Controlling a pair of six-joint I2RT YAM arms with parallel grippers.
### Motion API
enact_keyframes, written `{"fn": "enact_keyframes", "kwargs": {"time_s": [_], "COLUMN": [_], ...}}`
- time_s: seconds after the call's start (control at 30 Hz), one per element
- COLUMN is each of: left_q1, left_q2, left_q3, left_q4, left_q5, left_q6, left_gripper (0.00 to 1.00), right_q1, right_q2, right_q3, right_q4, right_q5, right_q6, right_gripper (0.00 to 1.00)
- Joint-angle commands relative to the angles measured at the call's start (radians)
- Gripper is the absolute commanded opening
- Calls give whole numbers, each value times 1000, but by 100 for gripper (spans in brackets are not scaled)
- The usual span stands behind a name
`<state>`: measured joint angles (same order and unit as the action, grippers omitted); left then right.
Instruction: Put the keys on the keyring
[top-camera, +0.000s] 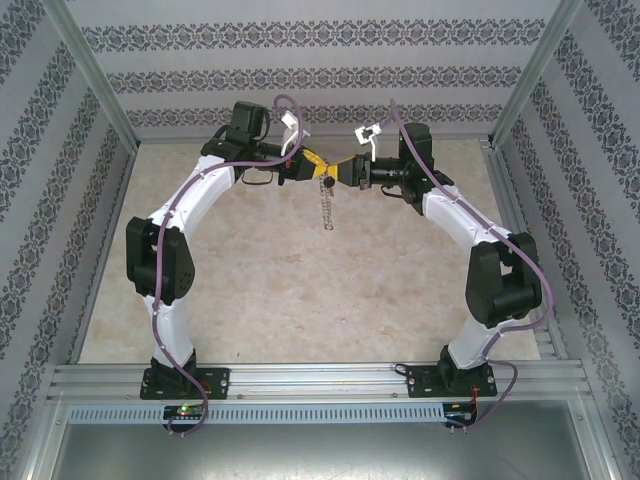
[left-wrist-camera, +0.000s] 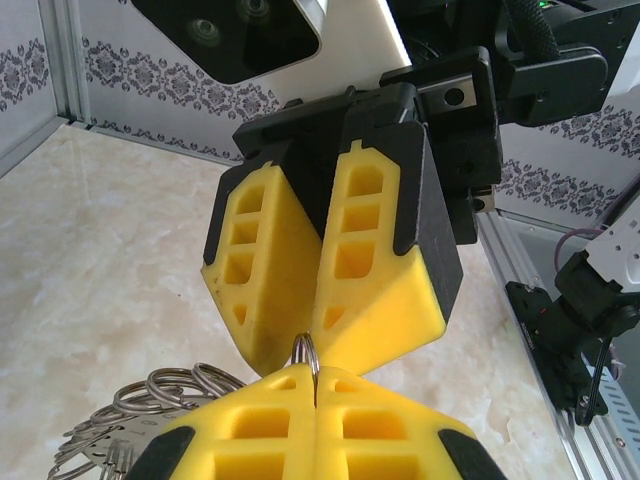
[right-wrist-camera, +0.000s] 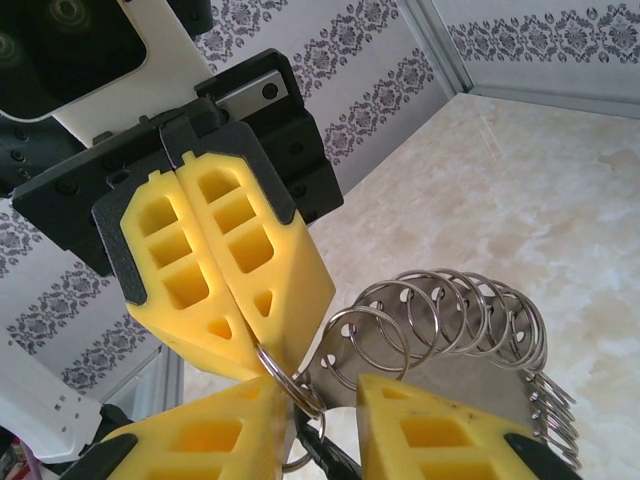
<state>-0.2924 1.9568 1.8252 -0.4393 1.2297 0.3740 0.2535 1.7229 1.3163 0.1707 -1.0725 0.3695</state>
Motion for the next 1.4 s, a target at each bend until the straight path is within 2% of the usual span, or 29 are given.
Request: {"fn": "enact_keyframes", "kwargs": {"time_s": [0.0,0.1,0.27,0.5,0.6,0.7,0.83,0.97,1.1,1.2,1.37], "left_q1": [4,5,5,4,4,10,34,52,56,58,63], "left_q2": [-35,-34,-32,-30,-35,-48,-74,-97,-97,-88,-65], "left_q3": [36,38,41,47,50,49,49,55,82,108,140], "left_q4": [-25,-29,-41,-47,-31,-13,-14,-40,-112,-165,-218], "left_q5": [63,65,66,64,30,-21,-53,-75,-89,-92,-88], "left_q6": [27,29,35,34,7,-15,-23,-5,43,78,103], "left_gripper": [0,0,0,0,0,7,21,27,29,29,30], "right_q1": [13,16,16,7,1,-9,-10,-3,15,43,89], "right_q2": [18,23,21,6,-3,-12,-35,-40,-24,7,98], "right_q3": [43,51,52,41,47,60,104,182,292,420,651], "right_q4": [51,58,71,69,24,-55,-268,-483,-690,-899,-1180], "right_q5": [-21,-21,-20,-15,2,28,98,173,249,335,407], "right_q6": [11,15,24,23,-2,-50,-213,-377,-537,-701,-898], "right_gripper": [24,18,0,0,0,0,0,0,0,0,0]}}
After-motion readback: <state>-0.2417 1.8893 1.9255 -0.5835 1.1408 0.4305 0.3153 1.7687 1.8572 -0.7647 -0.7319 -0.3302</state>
